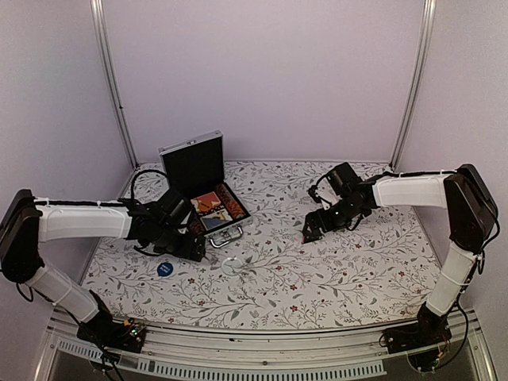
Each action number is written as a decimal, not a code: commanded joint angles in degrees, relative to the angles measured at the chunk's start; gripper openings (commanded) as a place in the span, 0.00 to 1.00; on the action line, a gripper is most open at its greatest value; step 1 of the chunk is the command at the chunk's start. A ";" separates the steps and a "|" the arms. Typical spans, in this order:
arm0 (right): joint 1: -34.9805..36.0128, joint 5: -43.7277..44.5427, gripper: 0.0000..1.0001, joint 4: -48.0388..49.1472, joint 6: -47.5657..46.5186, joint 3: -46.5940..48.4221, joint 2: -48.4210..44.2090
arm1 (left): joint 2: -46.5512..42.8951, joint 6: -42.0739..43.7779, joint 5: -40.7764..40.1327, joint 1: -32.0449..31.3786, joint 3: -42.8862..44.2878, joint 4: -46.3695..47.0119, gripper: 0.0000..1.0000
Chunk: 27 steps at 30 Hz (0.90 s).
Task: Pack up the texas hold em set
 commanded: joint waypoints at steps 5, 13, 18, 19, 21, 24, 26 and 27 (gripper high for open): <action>-0.19 -1.81 0.92 4.06 0.36 -1.50 -2.40 | -2.91 -6.96 -1.53 5.57 -5.40 -3.22 0.97; -0.23 -3.14 0.92 4.80 -1.54 -0.74 -1.57 | -1.74 -10.48 -2.31 7.50 -8.17 -2.68 0.90; -0.24 -3.56 0.92 4.69 -2.79 -0.15 -1.33 | -0.72 -11.01 -3.05 7.59 -8.72 -3.58 0.87; -0.19 -3.89 0.92 4.68 -2.85 -0.11 -1.21 | -0.49 -11.02 -2.67 7.60 -8.98 -3.53 0.87; -0.18 -4.26 0.92 4.94 -2.85 -0.09 -0.94 | -0.13 -11.28 -2.18 7.60 -9.48 -3.50 0.85; -0.24 -4.69 0.92 5.13 -2.77 -0.19 -0.71 | -0.18 -11.46 -1.60 7.60 -10.46 -3.50 0.82; -0.20 -4.88 0.92 5.11 -2.77 -0.23 -0.51 | -0.48 -11.66 -0.95 7.53 -10.95 -3.46 0.79; -0.17 -5.02 0.92 5.17 -2.77 -0.31 -0.55 | -0.73 -11.72 -0.35 7.47 -11.22 -3.12 0.78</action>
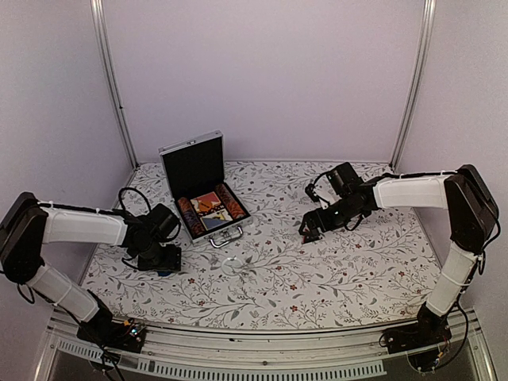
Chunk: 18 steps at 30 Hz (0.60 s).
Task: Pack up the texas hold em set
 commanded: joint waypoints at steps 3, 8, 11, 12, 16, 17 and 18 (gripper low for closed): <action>-0.28 -1.38 0.92 1.44 -0.67 0.76 -0.16 | -0.42 -1.12 3.31 -0.12 -2.26 0.26 0.74; -0.20 -1.48 0.92 1.48 -0.25 0.16 -0.35 | 0.72 -1.87 4.62 -3.70 -0.49 -0.12 0.67; -0.22 -1.34 0.92 1.50 0.01 -0.30 -0.82 | 2.00 -2.54 5.41 -6.85 1.84 0.16 0.65; -0.16 -1.34 0.92 1.36 0.09 -0.31 -0.86 | 2.64 -2.57 5.88 -7.92 2.94 0.55 0.64; -0.23 -1.08 0.92 0.93 0.39 -0.30 -1.20 | 6.49 -1.29 6.96 -12.92 9.06 1.84 0.63; -0.24 -0.99 0.92 0.89 0.47 -0.40 -1.35 | 7.90 -0.86 6.97 -14.34 10.54 1.62 0.63; -0.24 -0.92 0.92 0.79 0.54 -0.40 -1.56 | 8.98 -0.56 6.66 -14.97 11.83 1.19 0.62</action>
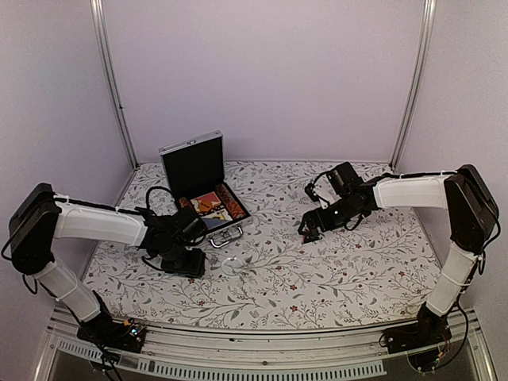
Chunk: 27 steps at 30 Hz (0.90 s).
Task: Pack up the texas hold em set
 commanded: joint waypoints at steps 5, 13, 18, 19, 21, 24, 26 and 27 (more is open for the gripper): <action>-0.22 -0.21 0.93 0.25 0.91 -1.03 -2.28 | 6.00 2.04 -2.06 -5.10 8.16 -1.94 0.65; -0.23 0.11 0.94 -0.21 1.37 -1.35 -2.46 | 9.24 5.49 -3.13 -5.11 10.82 -3.40 0.76; -0.24 0.34 0.94 -0.08 1.46 -1.56 -2.56 | 10.49 6.44 -2.35 -5.11 10.97 -3.80 0.76; -0.21 0.26 0.95 -0.01 1.53 -1.50 -2.42 | 10.66 6.56 -2.24 -5.11 10.96 -3.80 0.75; -0.14 0.01 0.95 0.08 1.60 -1.51 -2.17 | 11.31 6.76 -1.85 -5.11 10.97 -4.05 0.73; -0.14 0.00 0.95 0.13 1.64 -1.59 -1.99 | 11.83 6.66 -1.45 -5.34 10.82 -4.15 0.70; -0.21 0.19 0.96 0.14 1.56 -1.64 -1.94 | 12.08 6.54 -1.24 -5.71 10.71 -4.15 0.68; -0.20 0.21 0.96 0.14 1.48 -1.64 -1.93 | 12.27 6.41 -1.18 -5.79 10.71 -4.17 0.67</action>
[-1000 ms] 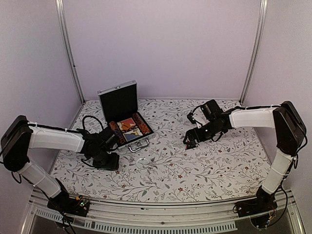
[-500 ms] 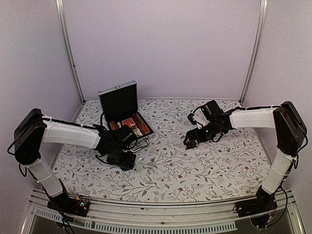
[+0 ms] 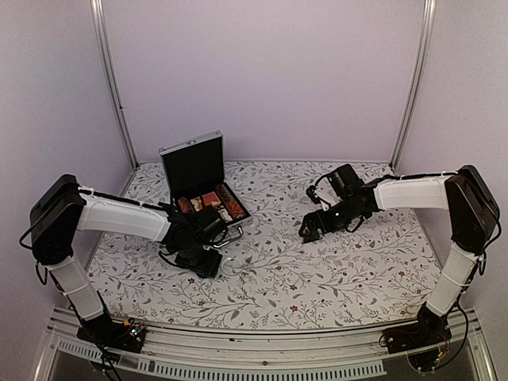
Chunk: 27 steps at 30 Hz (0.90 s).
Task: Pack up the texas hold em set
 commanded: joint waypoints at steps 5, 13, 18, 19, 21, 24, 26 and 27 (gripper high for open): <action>-0.12 0.13 0.96 0.42 0.12 -0.45 -1.19 | 2.60 -0.31 1.43 -1.88 0.45 -1.30 0.63; -0.21 0.83 0.99 0.52 0.06 -0.70 -2.31 | 2.48 -0.33 1.35 -2.12 1.08 -1.97 0.56; -0.17 2.21 0.99 0.17 -0.18 -0.79 -3.93 | 2.43 0.24 0.64 -2.12 2.30 -2.43 0.54; -0.13 2.40 0.99 0.10 -0.20 -0.76 -4.06 | 2.50 0.41 0.57 -2.07 2.63 -2.53 0.53; -0.23 2.71 0.99 -0.01 -0.28 -0.64 -4.29 | 2.36 0.70 0.47 -2.03 3.04 -2.66 0.53; -0.17 2.77 0.99 -0.18 -0.22 -0.51 -4.09 | 2.27 0.98 0.13 -1.99 3.67 -3.04 0.52; -0.18 2.75 0.99 -0.27 -0.20 -0.40 -3.88 | 2.02 1.16 0.04 -1.95 4.00 -3.23 0.52; -0.20 2.74 0.99 -0.27 -0.20 -0.44 -3.80 | 1.90 1.26 0.04 -1.87 4.13 -3.31 0.52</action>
